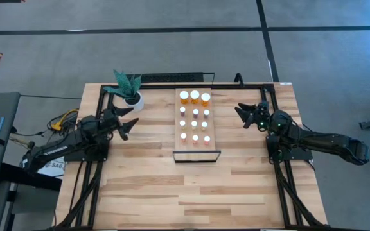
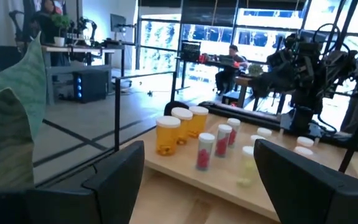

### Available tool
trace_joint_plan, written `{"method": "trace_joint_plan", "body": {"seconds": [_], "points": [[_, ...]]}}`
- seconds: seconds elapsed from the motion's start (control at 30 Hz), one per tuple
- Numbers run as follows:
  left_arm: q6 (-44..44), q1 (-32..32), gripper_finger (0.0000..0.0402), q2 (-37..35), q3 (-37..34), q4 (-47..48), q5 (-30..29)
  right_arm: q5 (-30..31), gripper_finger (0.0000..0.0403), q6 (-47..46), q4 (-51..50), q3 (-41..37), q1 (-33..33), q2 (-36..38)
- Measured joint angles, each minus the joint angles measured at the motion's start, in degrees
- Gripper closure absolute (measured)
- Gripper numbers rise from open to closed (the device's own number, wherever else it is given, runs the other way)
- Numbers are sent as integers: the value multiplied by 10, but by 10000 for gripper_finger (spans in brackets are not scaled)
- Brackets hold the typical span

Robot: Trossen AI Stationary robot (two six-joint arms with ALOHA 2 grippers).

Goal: Pick and place medicine bottles onto shelf by color
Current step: Return to Home Position

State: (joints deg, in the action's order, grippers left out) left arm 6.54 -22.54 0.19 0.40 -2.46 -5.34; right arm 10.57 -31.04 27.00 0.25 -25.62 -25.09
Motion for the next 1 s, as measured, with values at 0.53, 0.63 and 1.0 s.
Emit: {"method": "trace_joint_plan", "body": {"seconds": [0.53,0.63,1.0], "points": [[15,0,111,2,0,0,0,0,154,0,0,0,0,0],[17,0,111,2,0,0,0,0,154,0,0,0,0,0],[14,0,111,2,0,0,0,0,154,0,0,0,0,0]]}}
